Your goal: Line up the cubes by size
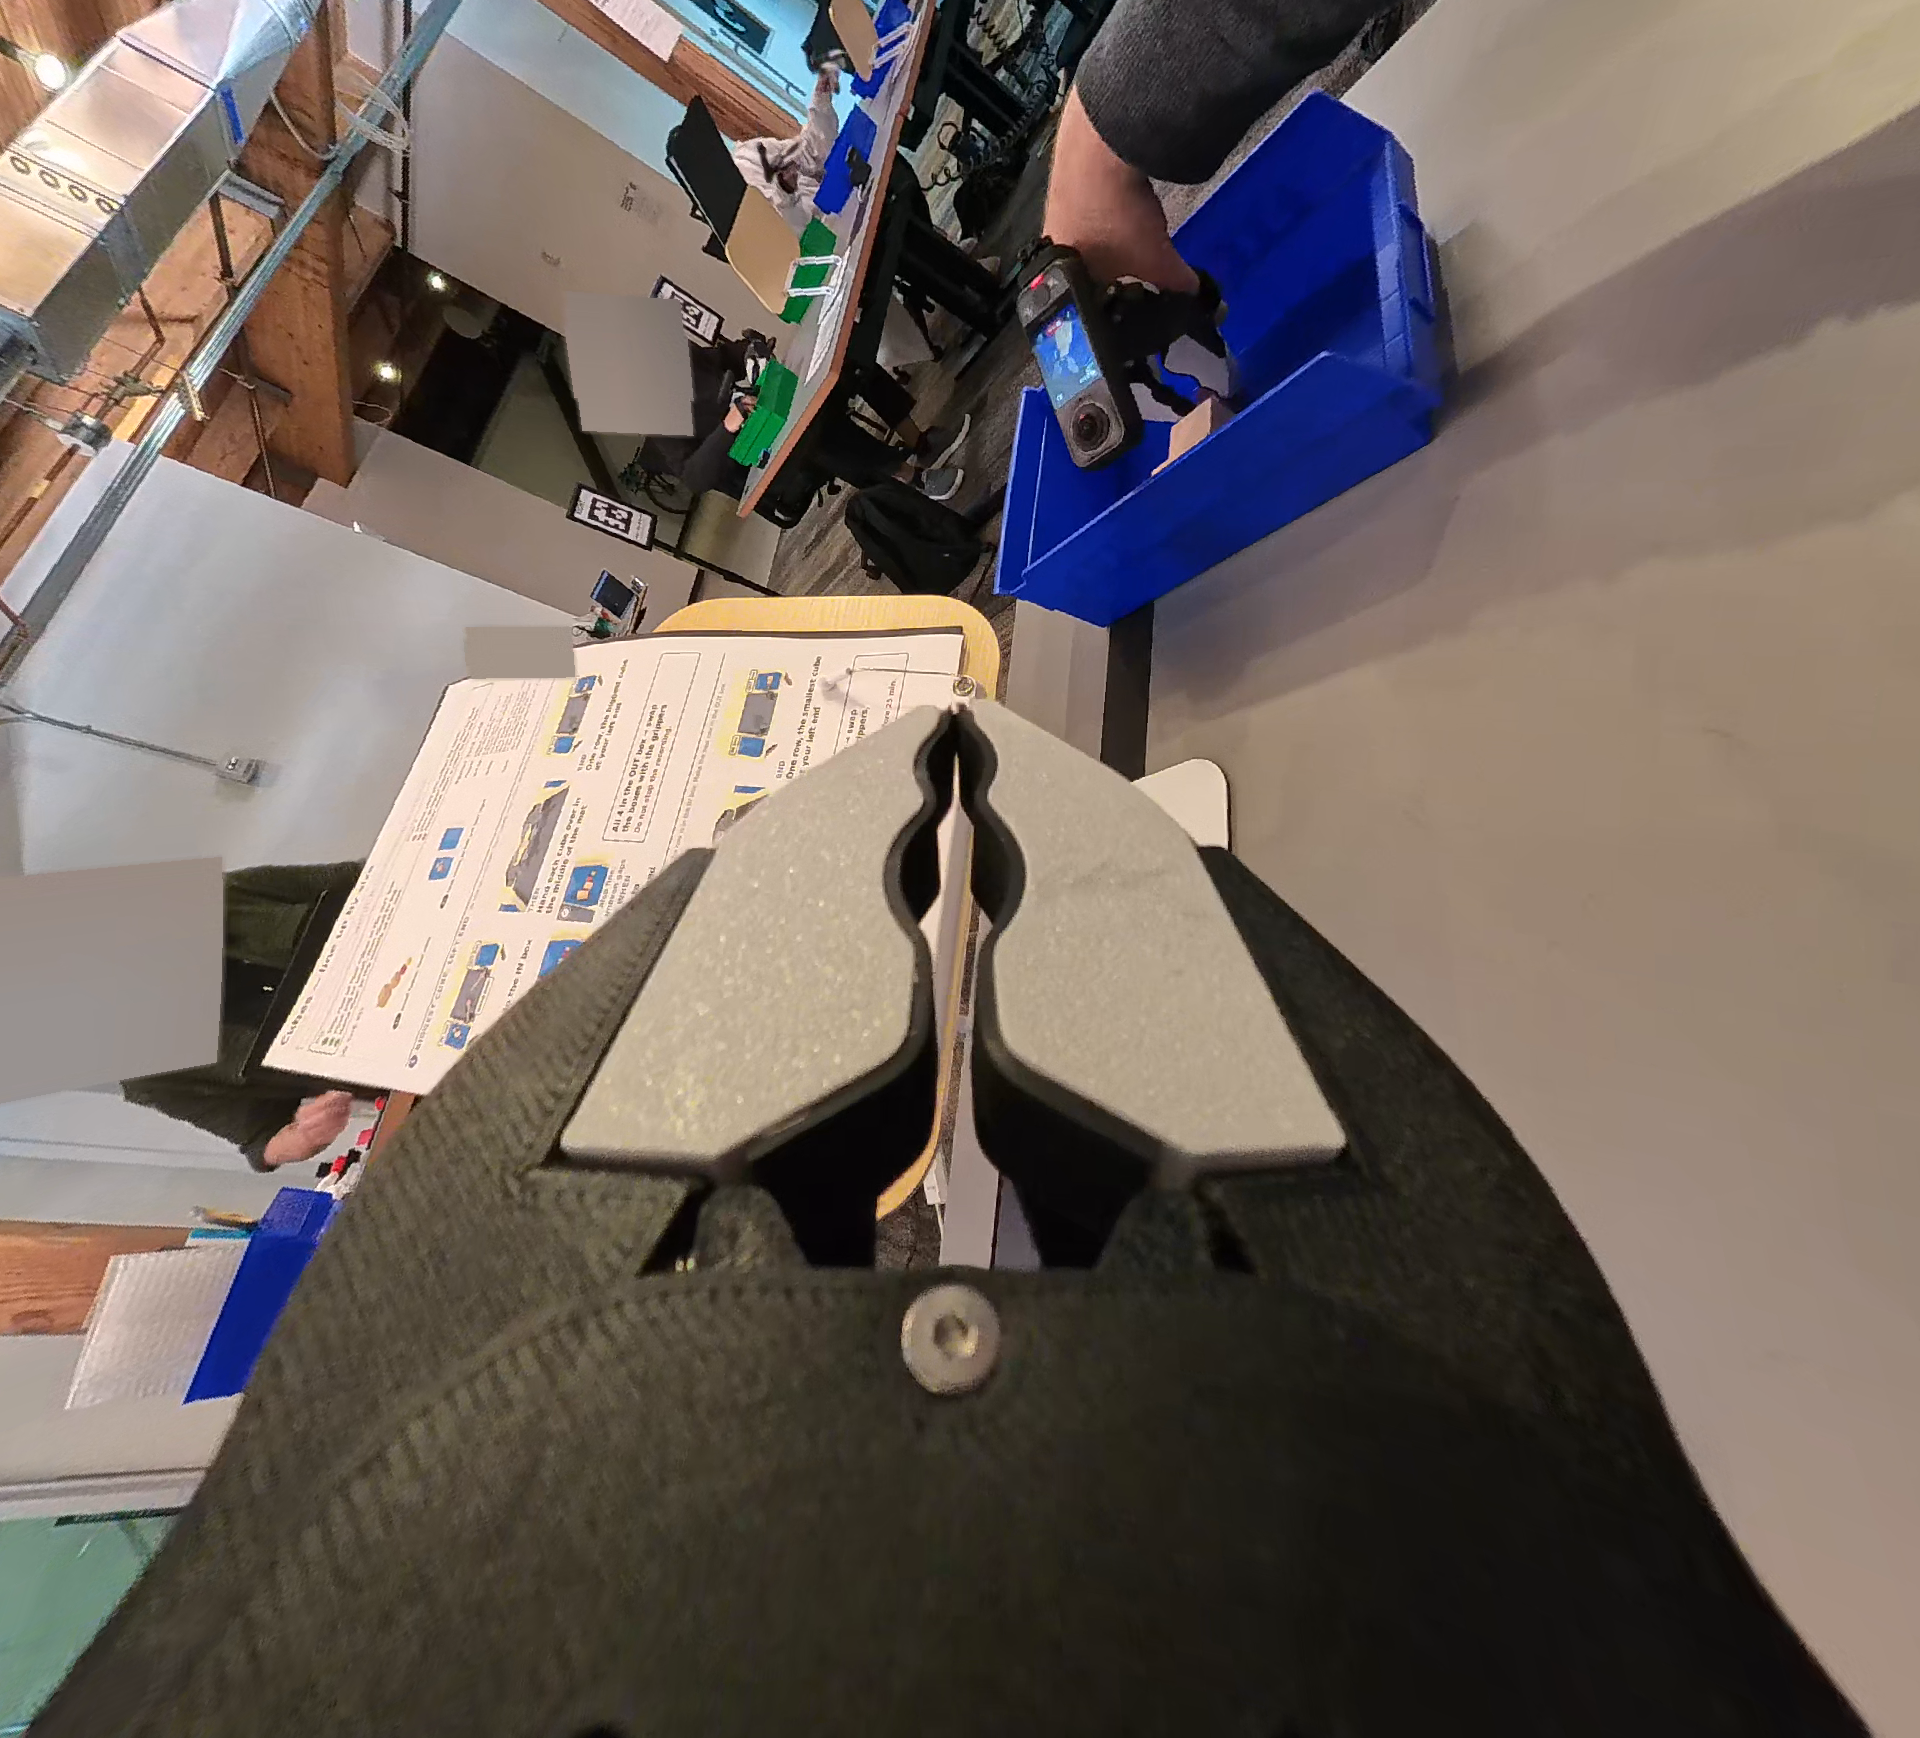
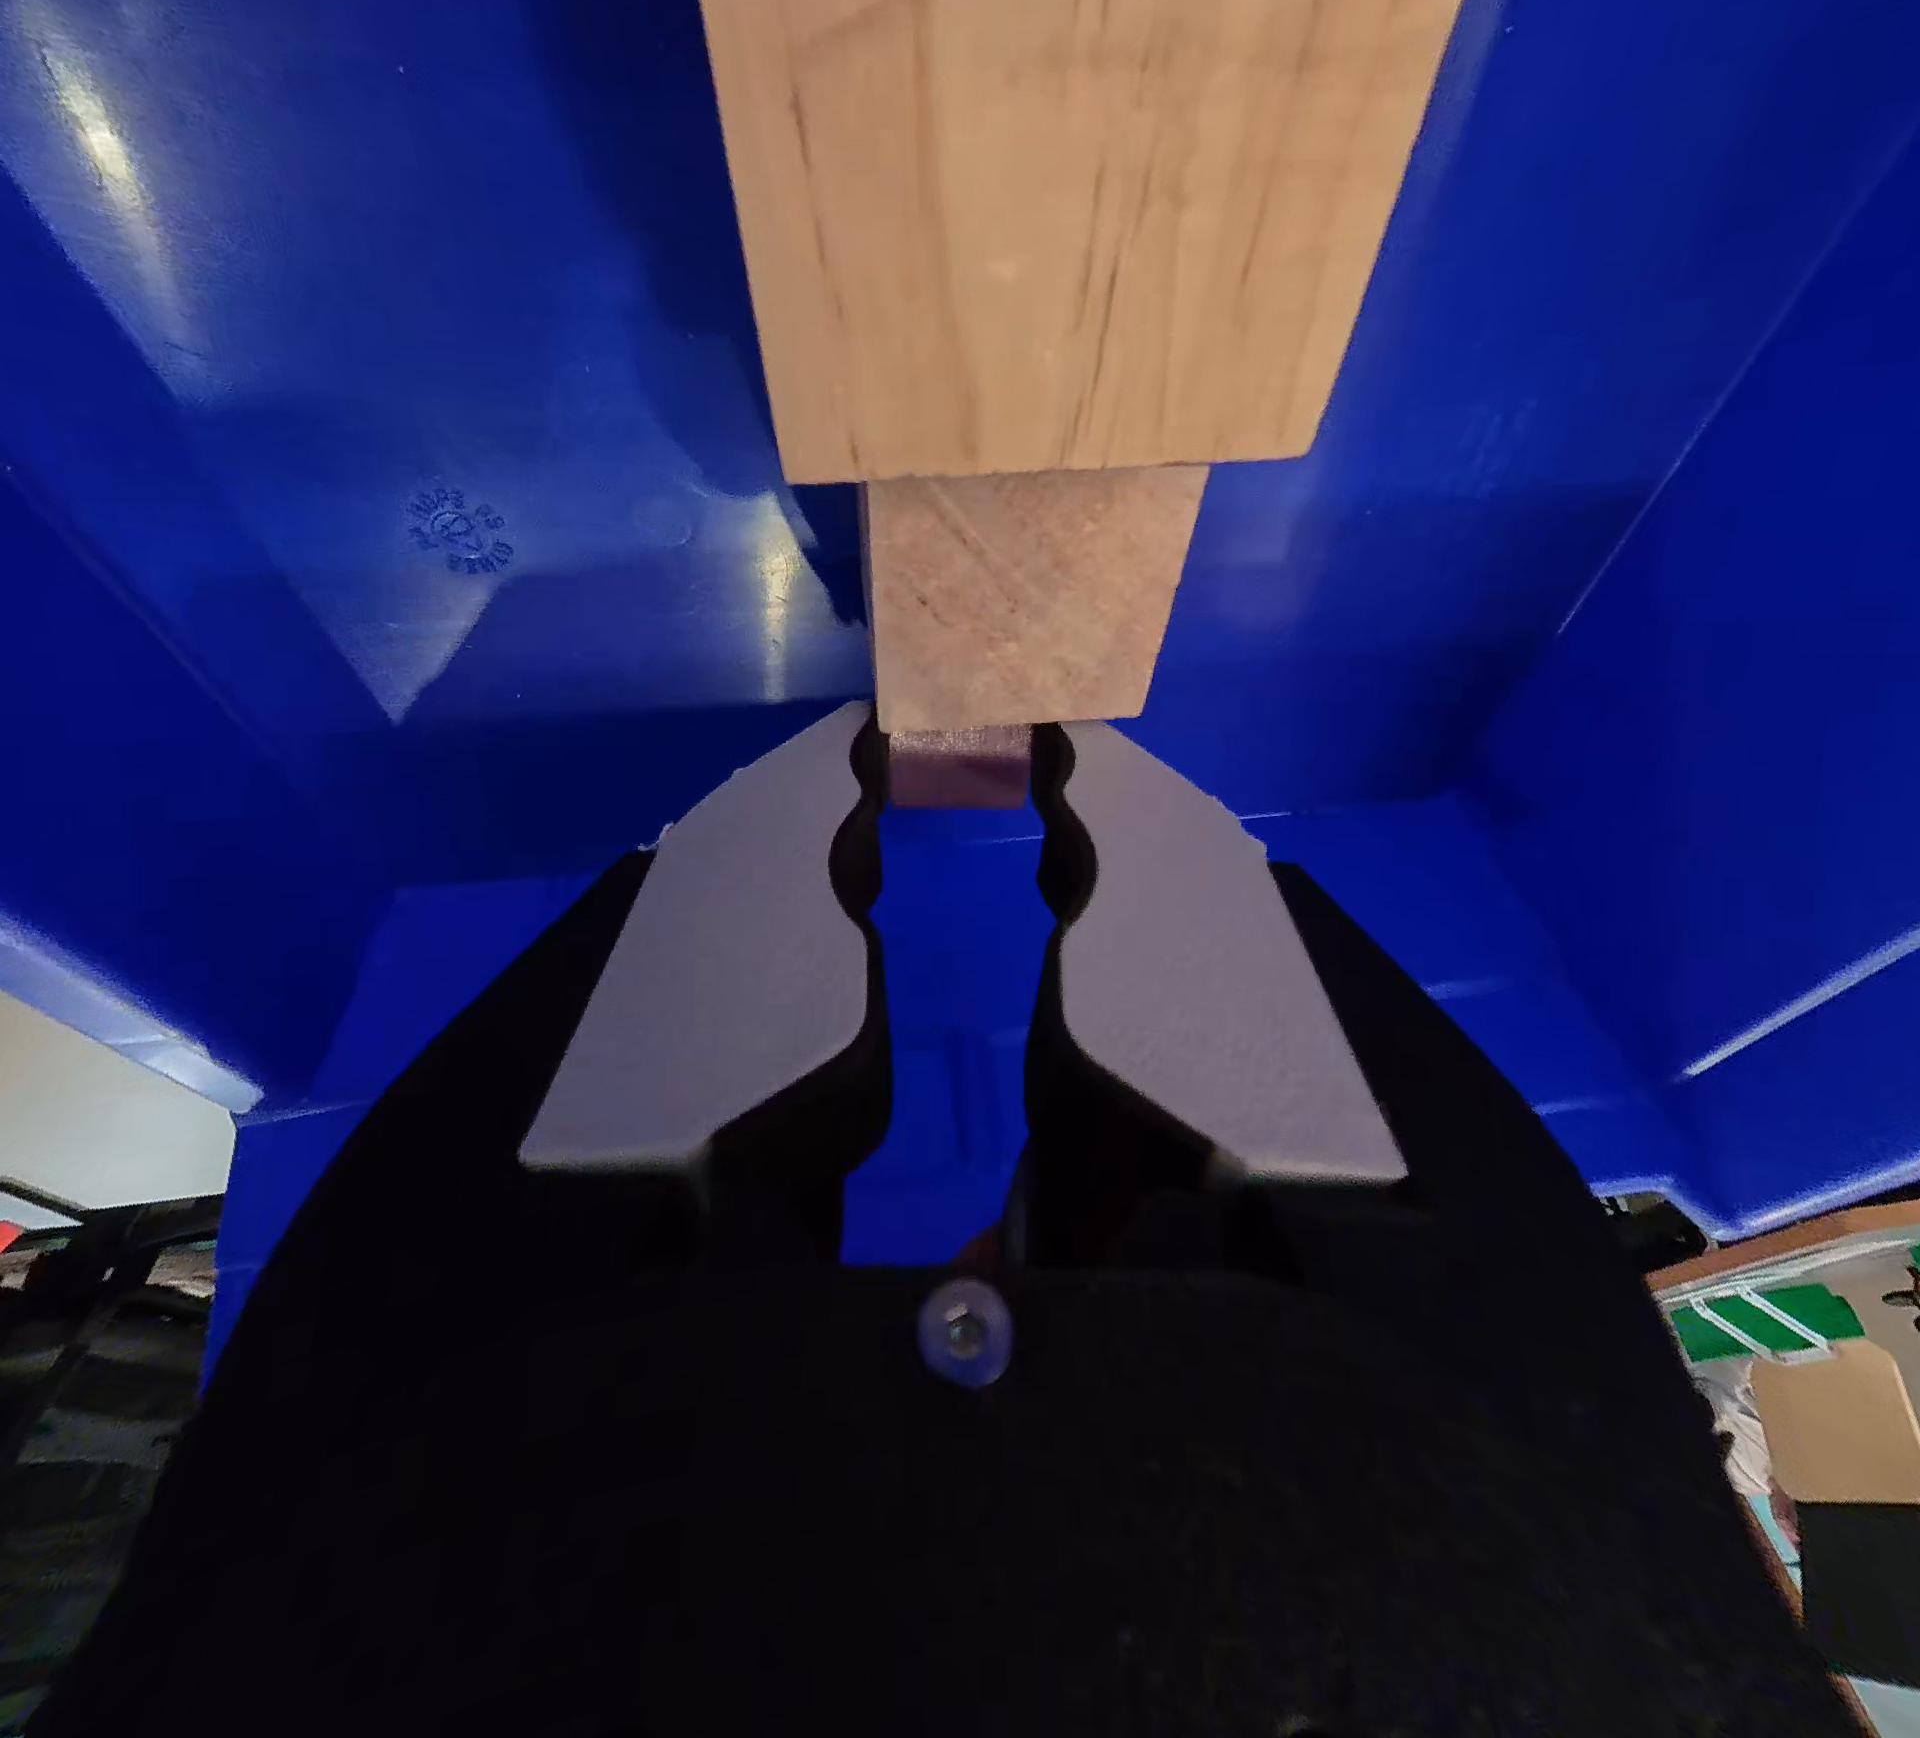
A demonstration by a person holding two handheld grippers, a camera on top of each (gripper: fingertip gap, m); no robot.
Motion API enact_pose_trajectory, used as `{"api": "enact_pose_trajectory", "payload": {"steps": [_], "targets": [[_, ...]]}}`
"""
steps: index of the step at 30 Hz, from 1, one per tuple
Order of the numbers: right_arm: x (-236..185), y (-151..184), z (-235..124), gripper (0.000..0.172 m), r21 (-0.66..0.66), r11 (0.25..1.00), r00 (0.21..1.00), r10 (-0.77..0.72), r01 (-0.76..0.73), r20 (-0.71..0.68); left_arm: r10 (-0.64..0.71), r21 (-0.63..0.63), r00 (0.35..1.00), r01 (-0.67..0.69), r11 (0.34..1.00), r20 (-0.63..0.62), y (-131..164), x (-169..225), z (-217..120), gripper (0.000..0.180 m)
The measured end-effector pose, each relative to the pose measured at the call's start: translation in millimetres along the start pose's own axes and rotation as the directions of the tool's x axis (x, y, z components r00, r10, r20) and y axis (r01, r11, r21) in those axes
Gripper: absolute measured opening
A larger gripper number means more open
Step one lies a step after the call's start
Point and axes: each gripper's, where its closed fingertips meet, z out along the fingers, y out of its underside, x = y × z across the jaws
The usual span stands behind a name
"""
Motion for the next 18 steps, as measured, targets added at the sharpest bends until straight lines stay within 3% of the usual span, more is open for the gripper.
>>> {"api": "enact_pose_trajectory", "payload": {"steps": [4, 11, 14, 18], "targets": [[1.1, -0.9, 0.0, 0.026, -0.008, 1.0, 1.0, -0.001, 0.001, 0.004, 0.001, -0.007, 1.0, -0.001, 1.0, -0.015, 1.2, 2.8, 2.6, 0.0], [11.3, 6.7, -26.6, 0.047, 0.015, 0.998, 0.996, 0.055, -0.054, -0.075, -0.004, -0.002, 1.0, 0.004, 1.0, -0.012, 1.5, 1.7, 2.1, 0.0], [21.8, 11.1, -71.4, 0.046, 0.048, 0.995, 0.962, 0.098, -0.089, -0.256, -0.024, -0.016, 1.0, 0.024, 1.0, 0.018, 4.6, -4.9, 2.8, 0.0], [27.7, -8.4, -160.0, 0.044, 0.194, 0.971, 0.767, 0.227, -0.136, -0.6, -0.041, -0.062, 0.997, 0.045, 0.997, 0.07, 13.5, -13.3, 15.9, 0.0]]}}
